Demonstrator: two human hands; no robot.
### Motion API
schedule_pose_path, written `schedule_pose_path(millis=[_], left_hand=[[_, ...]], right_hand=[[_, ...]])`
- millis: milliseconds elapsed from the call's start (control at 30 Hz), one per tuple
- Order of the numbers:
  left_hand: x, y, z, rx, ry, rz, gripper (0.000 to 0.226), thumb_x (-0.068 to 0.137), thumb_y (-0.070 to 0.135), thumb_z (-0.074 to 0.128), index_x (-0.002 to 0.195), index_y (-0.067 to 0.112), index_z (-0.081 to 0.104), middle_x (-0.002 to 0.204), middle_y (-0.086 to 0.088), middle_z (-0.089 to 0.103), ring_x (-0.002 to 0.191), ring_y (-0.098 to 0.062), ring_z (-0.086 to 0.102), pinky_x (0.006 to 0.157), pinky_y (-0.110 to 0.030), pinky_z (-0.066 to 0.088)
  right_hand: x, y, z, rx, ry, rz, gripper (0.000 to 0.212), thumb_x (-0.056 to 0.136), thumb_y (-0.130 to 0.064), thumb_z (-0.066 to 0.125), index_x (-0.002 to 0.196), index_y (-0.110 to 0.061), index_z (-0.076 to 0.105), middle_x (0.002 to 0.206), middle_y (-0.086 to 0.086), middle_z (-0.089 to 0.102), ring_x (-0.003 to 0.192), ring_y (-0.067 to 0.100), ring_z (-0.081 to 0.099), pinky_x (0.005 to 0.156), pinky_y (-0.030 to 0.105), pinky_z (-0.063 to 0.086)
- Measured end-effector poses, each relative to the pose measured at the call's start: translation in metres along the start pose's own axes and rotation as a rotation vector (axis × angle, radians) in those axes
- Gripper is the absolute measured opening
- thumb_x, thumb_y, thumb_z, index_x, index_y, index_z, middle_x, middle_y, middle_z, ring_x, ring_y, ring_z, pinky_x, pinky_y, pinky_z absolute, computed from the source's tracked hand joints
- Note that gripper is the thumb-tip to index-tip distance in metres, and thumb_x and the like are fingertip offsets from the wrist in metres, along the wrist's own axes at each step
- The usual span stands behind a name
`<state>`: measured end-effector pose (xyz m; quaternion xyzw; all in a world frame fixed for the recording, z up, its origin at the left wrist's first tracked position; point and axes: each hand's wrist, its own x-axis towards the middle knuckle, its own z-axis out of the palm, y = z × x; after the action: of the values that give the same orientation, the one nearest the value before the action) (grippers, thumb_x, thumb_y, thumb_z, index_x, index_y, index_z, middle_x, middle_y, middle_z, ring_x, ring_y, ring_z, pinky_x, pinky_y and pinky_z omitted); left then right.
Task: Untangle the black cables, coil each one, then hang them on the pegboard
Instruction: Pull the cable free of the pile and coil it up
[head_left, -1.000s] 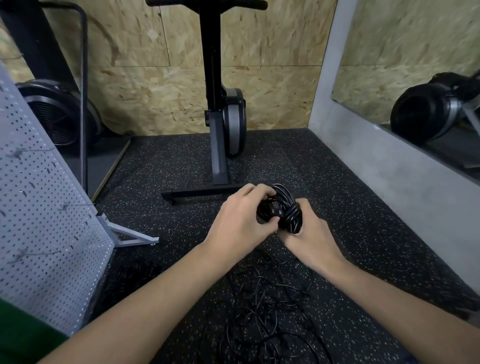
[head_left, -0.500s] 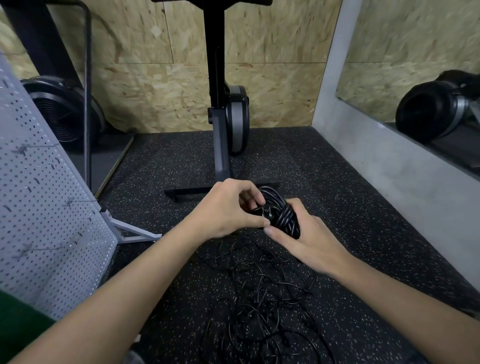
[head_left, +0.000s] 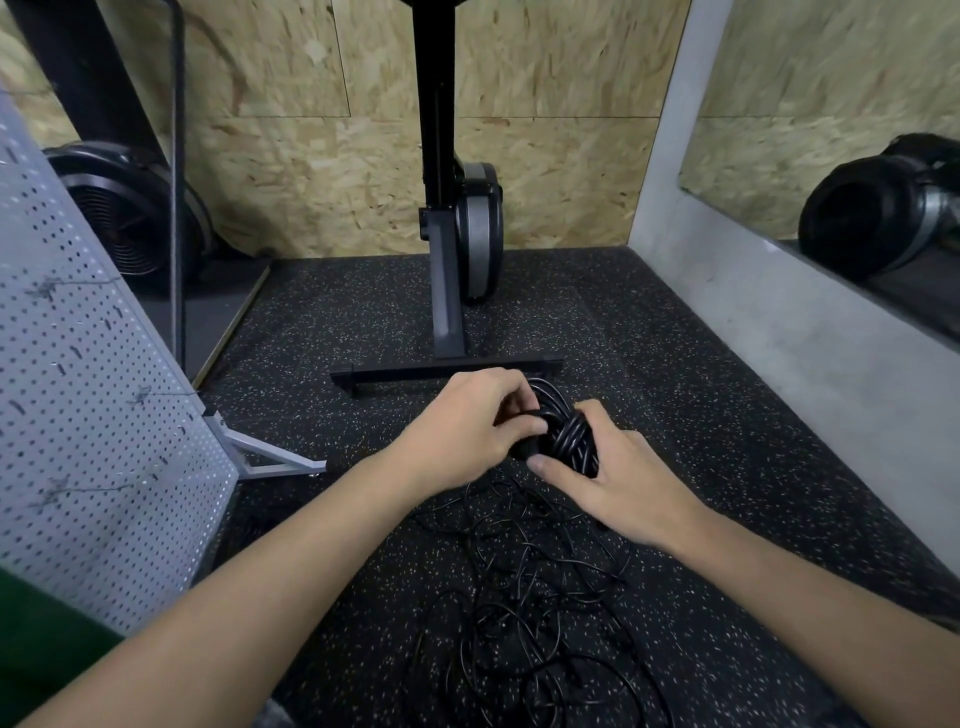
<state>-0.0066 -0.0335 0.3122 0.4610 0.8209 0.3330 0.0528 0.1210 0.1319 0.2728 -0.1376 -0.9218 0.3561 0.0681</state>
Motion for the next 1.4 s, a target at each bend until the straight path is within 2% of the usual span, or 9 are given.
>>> schedule_pose_path(millis=[167, 500, 600, 733, 967, 1100, 1233, 1333, 1400], left_hand=[[0.001, 0.002, 0.014, 0.063, 0.168, 0.127, 0.012, 0.099, 0.029, 0.071, 0.099, 0.017, 0.067, 0.096, 0.011, 0.052, 0.086, -0.01, 0.056, 0.079, -0.029, 0.05], [-0.008, 0.002, 0.006, -0.177, -0.009, 0.159, 0.041, 0.091, 0.002, 0.069, 0.125, 0.022, 0.076, 0.117, 0.009, 0.058, 0.085, -0.002, 0.064, 0.071, -0.008, 0.045], [-0.008, -0.006, 0.0, -0.132, -0.109, 0.209, 0.046, 0.093, 0.003, 0.07, 0.133, 0.025, 0.072, 0.139, 0.011, 0.053, 0.094, -0.001, 0.066, 0.078, -0.01, 0.048], [-0.006, -0.004, 0.003, -0.021, -0.141, 0.238, 0.059, 0.088, 0.026, 0.083, 0.143, 0.025, 0.062, 0.143, 0.019, 0.053, 0.128, 0.003, 0.053, 0.112, -0.025, 0.044], [-0.007, -0.001, -0.001, -0.123, -0.231, 0.183, 0.042, 0.091, 0.007, 0.064, 0.131, 0.018, 0.072, 0.131, 0.015, 0.057, 0.103, -0.008, 0.066, 0.092, -0.033, 0.057], [-0.007, -0.008, 0.0, -0.304, -0.244, 0.101, 0.032, 0.098, -0.002, 0.064, 0.122, 0.014, 0.078, 0.127, 0.009, 0.066, 0.092, -0.022, 0.075, 0.078, -0.032, 0.065], [-0.005, -0.009, 0.004, -0.285, -0.189, 0.101, 0.032, 0.089, -0.001, 0.078, 0.118, 0.015, 0.077, 0.115, 0.008, 0.07, 0.083, -0.014, 0.073, 0.071, -0.024, 0.061], [-0.003, -0.009, 0.008, -0.039, -0.068, 0.202, 0.026, 0.084, 0.015, 0.086, 0.107, 0.021, 0.077, 0.101, 0.014, 0.068, 0.074, -0.006, 0.06, 0.067, -0.025, 0.05], [-0.004, -0.009, 0.007, 0.086, -0.058, 0.257, 0.021, 0.087, 0.026, 0.084, 0.106, 0.024, 0.075, 0.102, 0.015, 0.065, 0.082, -0.001, 0.057, 0.072, -0.027, 0.048]], right_hand=[[0.001, -0.004, 0.001, 0.091, -0.002, 0.086, 0.042, 0.091, -0.068, 0.063, 0.108, -0.031, 0.049, 0.082, -0.001, 0.069, 0.055, 0.003, 0.058, 0.05, 0.02, 0.042], [-0.001, 0.008, -0.015, 0.152, 0.072, 0.131, 0.038, 0.088, -0.069, 0.065, 0.103, -0.034, 0.061, 0.082, -0.008, 0.072, 0.066, -0.006, 0.064, 0.061, 0.019, 0.041], [-0.002, 0.009, -0.016, 0.132, 0.04, 0.126, 0.04, 0.086, -0.07, 0.066, 0.102, -0.033, 0.063, 0.079, -0.009, 0.071, 0.063, -0.007, 0.063, 0.062, 0.021, 0.042], [0.0, 0.012, -0.017, 0.194, -0.009, 0.117, 0.055, 0.079, -0.079, 0.062, 0.11, -0.034, 0.063, 0.089, -0.009, 0.074, 0.077, 0.002, 0.069, 0.074, 0.029, 0.051], [0.002, 0.017, -0.017, 0.179, -0.092, 0.137, 0.062, 0.076, -0.082, 0.065, 0.111, -0.031, 0.066, 0.084, -0.017, 0.071, 0.076, 0.001, 0.065, 0.074, 0.029, 0.045], [0.001, 0.018, -0.015, 0.131, -0.149, 0.132, 0.061, 0.079, -0.079, 0.064, 0.119, -0.032, 0.066, 0.11, -0.017, 0.073, 0.1, 0.004, 0.068, 0.092, 0.029, 0.051], [0.005, 0.017, -0.015, 0.174, -0.161, 0.177, 0.094, 0.066, -0.096, 0.063, 0.137, -0.035, 0.06, 0.132, -0.014, 0.068, 0.119, 0.01, 0.064, 0.108, 0.04, 0.047], [0.005, 0.016, -0.016, 0.28, -0.181, 0.163, 0.042, 0.077, -0.082, 0.068, 0.099, -0.046, 0.069, 0.092, -0.02, 0.076, 0.088, 0.004, 0.07, 0.086, 0.035, 0.05], [0.005, 0.017, -0.014, 0.347, -0.165, 0.168, 0.034, 0.079, -0.076, 0.071, 0.093, -0.045, 0.068, 0.084, -0.02, 0.075, 0.081, 0.004, 0.069, 0.081, 0.033, 0.048]])
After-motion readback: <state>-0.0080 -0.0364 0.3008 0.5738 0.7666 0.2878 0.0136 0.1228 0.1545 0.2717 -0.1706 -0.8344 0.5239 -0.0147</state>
